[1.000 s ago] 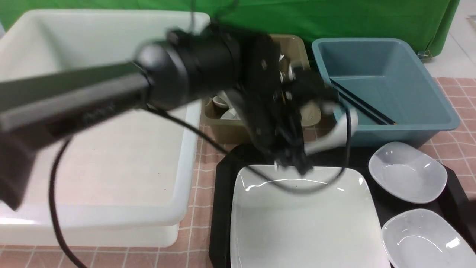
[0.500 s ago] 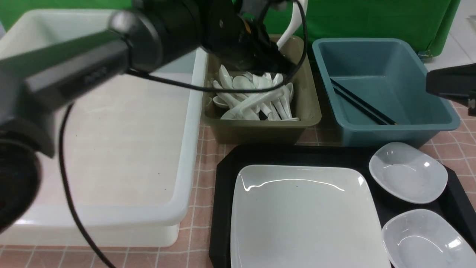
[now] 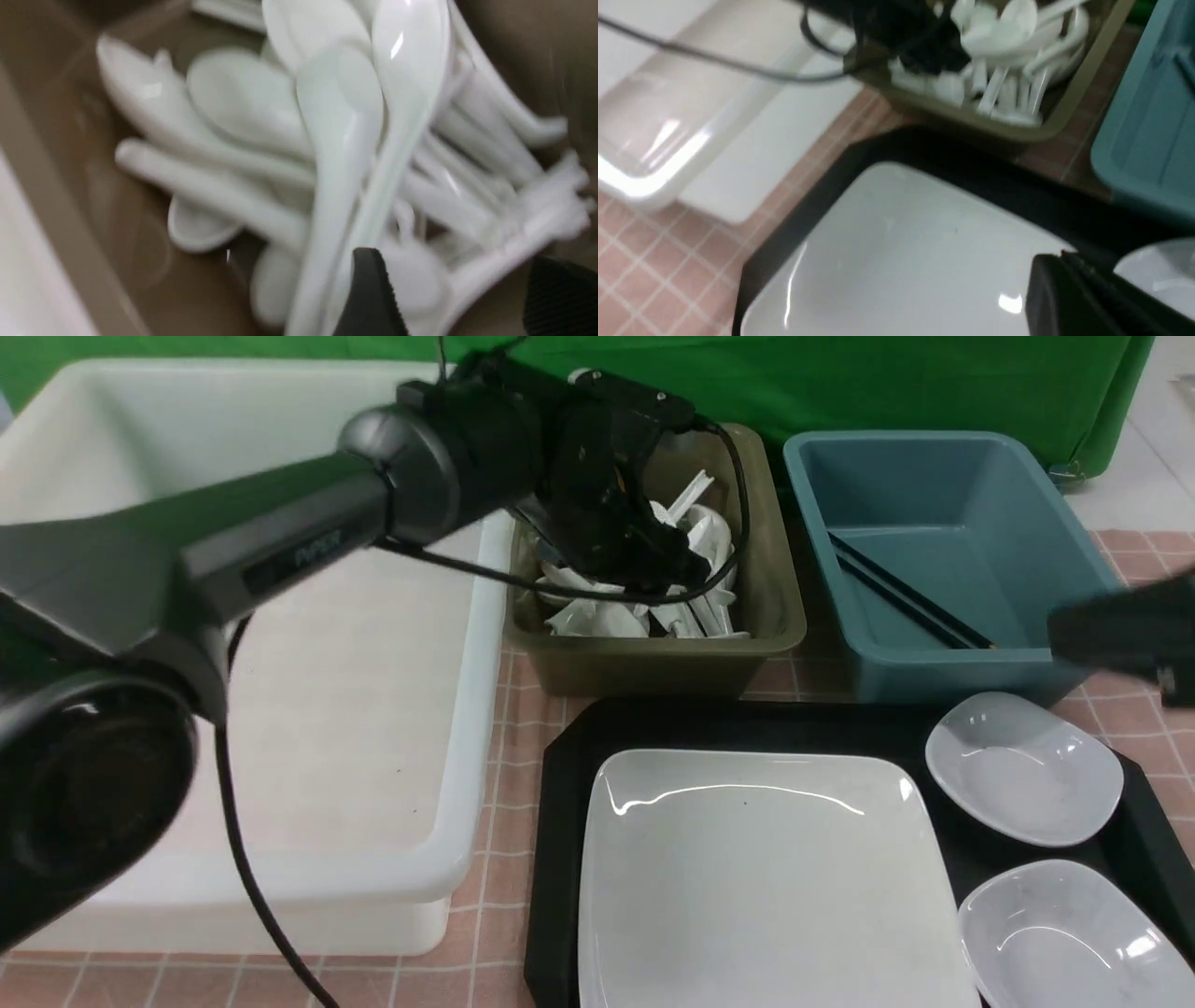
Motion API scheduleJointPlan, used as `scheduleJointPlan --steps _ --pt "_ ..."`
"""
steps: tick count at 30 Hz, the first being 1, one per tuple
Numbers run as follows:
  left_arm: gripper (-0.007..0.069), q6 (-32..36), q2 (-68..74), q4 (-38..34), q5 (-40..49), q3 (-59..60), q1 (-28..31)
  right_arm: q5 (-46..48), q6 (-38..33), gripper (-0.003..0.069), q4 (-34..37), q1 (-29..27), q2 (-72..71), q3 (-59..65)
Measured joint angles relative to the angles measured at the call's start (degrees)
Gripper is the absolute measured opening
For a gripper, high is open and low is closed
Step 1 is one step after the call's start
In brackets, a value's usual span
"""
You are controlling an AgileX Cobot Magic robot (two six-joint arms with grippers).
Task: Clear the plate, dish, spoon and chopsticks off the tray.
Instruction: Use the left arm to put the soup spoon into the small storage box in the middle, then use the right arm to grab a small plate from the dinner plate
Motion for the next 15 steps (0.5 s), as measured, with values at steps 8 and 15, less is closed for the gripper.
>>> scheduleJointPlan --steps 8,15 --pt "0.0004 15.7 -13.3 -20.2 21.7 -1.1 -0.3 9.0 6.4 0.0191 -18.6 4.8 6.9 8.7" --pt "-0.0011 25.0 -19.6 -25.3 24.5 3.5 -6.5 6.7 20.1 0.0486 -33.6 15.7 9.1 16.8"
